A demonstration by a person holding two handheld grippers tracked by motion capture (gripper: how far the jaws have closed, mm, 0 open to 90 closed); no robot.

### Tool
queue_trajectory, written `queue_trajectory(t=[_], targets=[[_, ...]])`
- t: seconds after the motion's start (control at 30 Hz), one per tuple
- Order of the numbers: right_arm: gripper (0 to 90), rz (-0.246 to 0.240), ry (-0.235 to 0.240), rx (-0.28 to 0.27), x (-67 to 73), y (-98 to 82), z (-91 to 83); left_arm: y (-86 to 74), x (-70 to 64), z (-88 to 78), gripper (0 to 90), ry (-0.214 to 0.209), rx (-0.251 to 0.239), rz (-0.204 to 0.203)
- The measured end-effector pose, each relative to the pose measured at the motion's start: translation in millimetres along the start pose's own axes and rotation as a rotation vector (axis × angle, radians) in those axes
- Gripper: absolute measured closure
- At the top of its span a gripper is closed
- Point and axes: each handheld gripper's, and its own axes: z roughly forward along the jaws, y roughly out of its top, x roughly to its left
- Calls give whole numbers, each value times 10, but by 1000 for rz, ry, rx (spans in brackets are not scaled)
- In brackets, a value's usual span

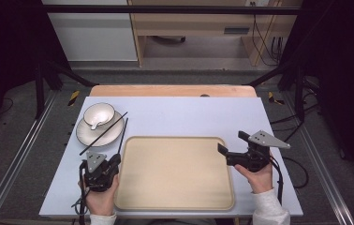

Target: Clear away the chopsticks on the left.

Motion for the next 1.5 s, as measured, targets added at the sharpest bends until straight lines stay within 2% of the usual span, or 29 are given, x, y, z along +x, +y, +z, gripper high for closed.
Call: queue_trajectory(t=[0.1, 0.2, 0.3, 0.63, 0.87, 0.9, 1.07, 1.5], targets=[[62, -3, 1, 3, 6, -4, 7, -108, -40, 15, 855, -6, 3, -5], [62, -5, 3, 4, 8, -8, 16, -209, -82, 14, 854, 6, 3, 4], [62, -4, 2, 17, 19, -21, 41, -327, -90, 46, 855, 16, 6, -17], [61, -6, -2, 26, 25, -36, 72, -510, -129, 203, 854, 34, 61, -31], [62, -3, -3, 31, 12, -50, 85, -528, -152, 245, 854, 71, 82, -14], [62, -3, -3, 34, 11, -50, 83, -524, -151, 266, 854, 70, 103, -15], [61, -4, -5, 29, 11, -49, 85, -515, -160, 293, 853, 84, 137, -1], [61, -6, -5, 29, 10, -49, 84, -503, -160, 310, 827, 88, 158, -1]])
